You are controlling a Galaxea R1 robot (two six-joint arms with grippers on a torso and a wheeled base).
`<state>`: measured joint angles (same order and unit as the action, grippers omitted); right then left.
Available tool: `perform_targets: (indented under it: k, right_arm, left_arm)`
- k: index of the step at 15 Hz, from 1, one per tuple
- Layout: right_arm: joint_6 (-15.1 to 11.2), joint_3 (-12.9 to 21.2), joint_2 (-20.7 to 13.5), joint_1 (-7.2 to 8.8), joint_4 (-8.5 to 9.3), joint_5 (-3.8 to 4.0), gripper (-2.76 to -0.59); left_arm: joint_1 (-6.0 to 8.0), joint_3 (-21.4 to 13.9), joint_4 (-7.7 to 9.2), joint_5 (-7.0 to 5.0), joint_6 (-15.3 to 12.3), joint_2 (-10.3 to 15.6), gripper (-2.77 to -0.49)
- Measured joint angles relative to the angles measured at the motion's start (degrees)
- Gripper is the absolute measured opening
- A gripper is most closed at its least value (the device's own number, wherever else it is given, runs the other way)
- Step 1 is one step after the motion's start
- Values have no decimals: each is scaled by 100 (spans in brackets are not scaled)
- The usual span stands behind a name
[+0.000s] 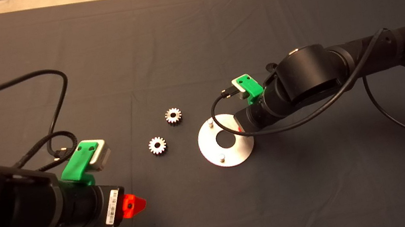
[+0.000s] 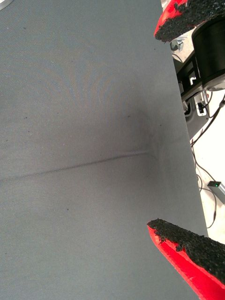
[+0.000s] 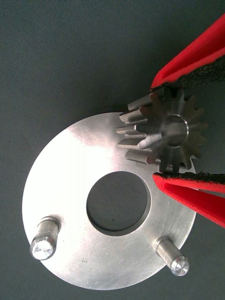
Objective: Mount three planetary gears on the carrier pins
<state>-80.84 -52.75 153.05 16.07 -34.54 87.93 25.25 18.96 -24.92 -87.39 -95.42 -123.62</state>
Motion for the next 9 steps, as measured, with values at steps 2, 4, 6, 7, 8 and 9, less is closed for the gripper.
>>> perform_targets:
  k: [2, 4, 6, 7, 8, 9]
  right_arm:
    - [0, 0, 0, -2, -2, 2, -234]
    - [0, 0, 0, -2, -5, 0, -234]
    - [0, 0, 1, -2, -5, 5, -234]
    - [0, 0, 12, -2, -5, 16, -233]
    - [0, 0, 21, -4, -5, 29, -233]
    - [0, 0, 30, -4, -5, 41, -233]
  left_arm:
    - [0, 0, 0, 5, -1, 0, -51]
    - [0, 0, 0, 24, -1, 0, -51]
    - [0, 0, 0, 24, -12, 0, -51]
    - [0, 0, 0, 24, -19, 0, -51]
    - [0, 0, 0, 27, -19, 0, -51]
    - [0, 0, 0, 27, -19, 0, -51]
